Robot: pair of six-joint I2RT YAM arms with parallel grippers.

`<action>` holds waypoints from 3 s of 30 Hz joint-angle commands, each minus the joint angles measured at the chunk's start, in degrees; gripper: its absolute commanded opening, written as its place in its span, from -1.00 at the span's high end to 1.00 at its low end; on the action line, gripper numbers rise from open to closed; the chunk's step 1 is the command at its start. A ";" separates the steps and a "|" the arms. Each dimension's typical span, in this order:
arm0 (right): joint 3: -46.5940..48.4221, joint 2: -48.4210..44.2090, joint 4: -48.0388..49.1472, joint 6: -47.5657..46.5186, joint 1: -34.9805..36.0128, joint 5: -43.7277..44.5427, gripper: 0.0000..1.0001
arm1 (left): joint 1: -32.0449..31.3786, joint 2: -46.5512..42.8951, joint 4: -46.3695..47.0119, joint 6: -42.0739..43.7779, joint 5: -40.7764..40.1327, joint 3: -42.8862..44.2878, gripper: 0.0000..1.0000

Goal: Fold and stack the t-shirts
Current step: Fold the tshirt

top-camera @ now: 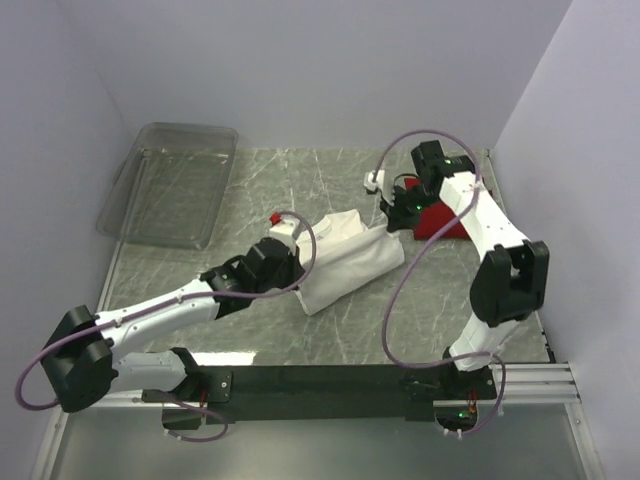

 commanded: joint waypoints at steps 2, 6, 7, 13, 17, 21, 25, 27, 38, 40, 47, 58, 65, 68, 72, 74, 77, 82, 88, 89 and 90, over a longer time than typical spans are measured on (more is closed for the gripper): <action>10.37 6.63 3.95 9.33 1.27 -0.91 1.00 | 6.95 2.61 0.29 4.61 1.90 3.65 0.99; 15.47 11.04 6.59 13.74 2.77 -0.39 1.00 | 13.01 3.57 1.44 5.06 1.82 4.36 0.99; 16.78 11.74 7.20 14.62 3.29 -0.21 1.00 | 13.81 3.75 1.62 5.14 1.73 4.36 0.99; 19.43 16.75 12.65 20.95 4.35 0.23 1.00 | 18.91 6.56 2.67 5.85 2.87 4.89 0.99; 20.14 19.65 16.34 25.08 4.62 1.45 1.00 | 20.50 8.93 4.08 6.29 2.70 5.24 0.99; 19.35 20.54 20.30 28.86 4.62 3.29 1.00 | 21.55 10.87 6.10 7.60 1.91 6.47 0.99; 18.55 21.33 24.16 32.63 4.70 5.76 1.00 | 22.34 14.03 6.63 9.62 0.51 10.15 0.99; 18.21 21.68 25.31 33.78 4.70 6.20 1.00 | 23.04 16.57 6.37 9.98 -0.02 11.39 0.99; 19.08 25.46 28.91 37.74 6.37 9.36 1.00 | 24.80 23.61 6.89 9.80 -1.17 12.44 0.99; 18.99 25.81 29.79 38.70 6.46 10.07 1.00 | 24.98 24.31 6.89 9.80 -1.17 12.80 0.99; 18.91 26.95 31.73 41.60 6.37 12.35 0.66 | 25.24 26.34 6.45 9.19 -2.22 13.94 0.91; 14.43 16.69 40.25 51.98 5.32 20.18 -0.45 | 25.24 13.87 3.81 8.66 -10.50 14.22 -0.30; 10.82 14.55 15.15 35.47 2.15 -9.87 0.35 | 25.24 8.75 11.19 -0.20 18.06 6.12 0.27; 9.51 17.63 10.20 33.96 2.86 -9.36 0.58 | 24.55 12.26 14.43 -4.87 23.07 5.07 0.63; 2.58 17.11 13.97 37.29 2.68 -3.48 0.62 | 21.74 14.21 17.61 -7.16 23.35 2.96 0.91; 0.72 17.20 14.94 38.00 2.60 -0.66 0.63 | 19.98 15.26 17.96 -7.77 22.83 1.99 0.92; -0.60 17.72 16.26 39.23 2.25 2.68 0.66 | 19.01 16.84 18.32 -8.74 21.86 -0.03 0.92; -0.52 21.41 16.61 41.08 1.89 6.38 0.66 | 19.09 18.87 18.23 -9.36 19.57 -2.93 0.91; 0.88 18.52 15.83 39.94 1.36 4.80 0.60 | 19.01 20.01 15.07 -7.25 14.66 -1.80 0.75; 1.76 17.47 15.47 39.76 0.49 3.67 0.59 | 19.09 19.75 14.54 -6.81 13.95 -1.36 0.66; 2.29 14.85 15.04 39.24 -0.04 2.78 0.57 | 19.09 19.05 14.10 -5.85 13.16 -0.66 0.61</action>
